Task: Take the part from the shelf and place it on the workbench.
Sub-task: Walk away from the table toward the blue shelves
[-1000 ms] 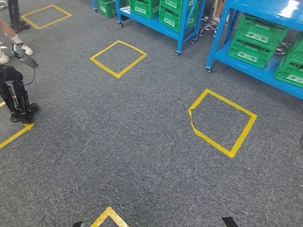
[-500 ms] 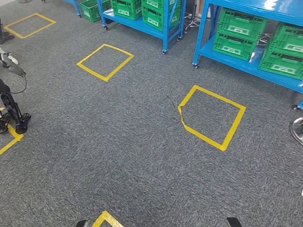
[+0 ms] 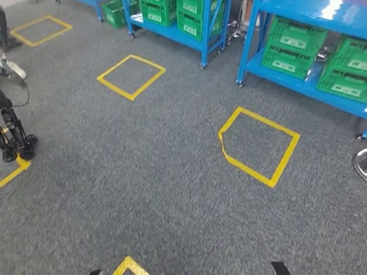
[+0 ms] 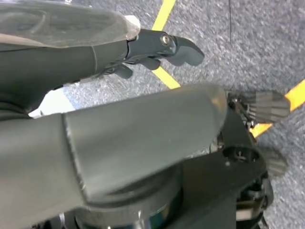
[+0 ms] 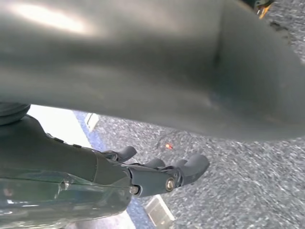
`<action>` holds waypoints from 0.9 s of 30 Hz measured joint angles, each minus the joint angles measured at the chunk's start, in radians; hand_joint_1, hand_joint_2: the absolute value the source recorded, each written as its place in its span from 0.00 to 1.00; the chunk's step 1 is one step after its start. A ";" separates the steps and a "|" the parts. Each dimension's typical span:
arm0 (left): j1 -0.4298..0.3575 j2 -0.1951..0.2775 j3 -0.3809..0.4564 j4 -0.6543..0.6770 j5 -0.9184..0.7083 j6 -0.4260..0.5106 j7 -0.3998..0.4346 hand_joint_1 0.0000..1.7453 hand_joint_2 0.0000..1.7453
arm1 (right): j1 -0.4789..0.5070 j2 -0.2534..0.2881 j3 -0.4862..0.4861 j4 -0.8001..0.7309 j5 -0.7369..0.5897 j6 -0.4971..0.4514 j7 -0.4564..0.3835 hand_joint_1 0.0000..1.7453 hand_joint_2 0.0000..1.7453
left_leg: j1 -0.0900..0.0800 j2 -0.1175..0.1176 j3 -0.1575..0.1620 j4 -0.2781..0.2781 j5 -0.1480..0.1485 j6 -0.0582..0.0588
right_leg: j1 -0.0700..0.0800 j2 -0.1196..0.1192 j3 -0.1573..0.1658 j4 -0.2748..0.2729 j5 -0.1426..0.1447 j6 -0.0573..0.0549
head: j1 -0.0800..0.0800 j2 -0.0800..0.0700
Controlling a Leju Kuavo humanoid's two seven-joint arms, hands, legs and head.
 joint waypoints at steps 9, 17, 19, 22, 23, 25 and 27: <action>-0.001 0.004 -0.001 0.001 -0.003 -0.007 0.001 0.00 0.00 | 0.011 0.004 0.000 0.001 0.000 0.007 -0.003 0.00 0.00 | 0.026 0.002 0.069 0.018 -0.065 -0.067 | -0.017 -0.007 0.050 -0.177 0.075 0.001 | 0.001 0.000; 0.001 -0.005 -0.002 0.000 -0.004 -0.011 0.005 0.00 0.00 | 0.011 0.004 0.000 0.001 0.002 0.007 -0.004 0.00 0.00 | 0.022 -0.046 -0.235 0.416 -0.133 -0.064 | 0.005 0.031 0.197 -0.210 -0.012 -0.067 | -0.007 0.000; 0.010 -0.005 -0.003 0.000 -0.004 -0.011 0.007 0.00 0.00 | 0.012 0.004 0.000 0.001 0.002 0.007 -0.004 0.00 0.00 | 0.007 -0.050 -0.284 0.367 -0.180 -0.049 | 0.008 0.045 0.255 -0.229 -0.042 -0.070 | -0.010 0.000; 0.014 -0.001 -0.003 0.000 -0.004 -0.010 0.008 0.00 0.00 | 0.010 0.004 0.000 0.001 0.002 0.008 -0.006 0.00 0.00 | -0.017 -0.062 -0.288 0.161 0.034 -0.020 | 0.011 0.061 0.330 -0.262 -0.089 -0.068 | -0.012 0.000; 0.014 0.000 -0.003 0.000 -0.005 -0.010 0.007 0.00 0.00 | 0.009 0.005 0.000 0.001 0.002 0.009 -0.007 0.00 0.00 | -0.021 -0.068 -0.281 0.112 0.113 -0.017 | 0.014 0.068 0.352 -0.275 -0.102 -0.065 | -0.013 0.000; 0.011 0.000 -0.003 0.000 -0.008 -0.007 0.005 0.00 0.00 | 0.007 0.004 0.000 0.000 -0.002 0.014 -0.008 0.00 0.00 | -0.022 -0.074 -0.268 0.088 0.167 -0.021 | 0.021 0.081 0.391 -0.308 -0.123 -0.062 | -0.015 0.000; 0.005 -0.005 -0.004 0.000 -0.011 -0.006 0.002 0.00 0.00 | 0.005 0.002 0.000 0.000 -0.013 0.022 -0.008 0.00 0.00 | -0.017 -0.069 -0.256 0.092 0.161 -0.022 | 0.021 0.068 0.416 -0.320 -0.144 -0.057 | -0.013 0.000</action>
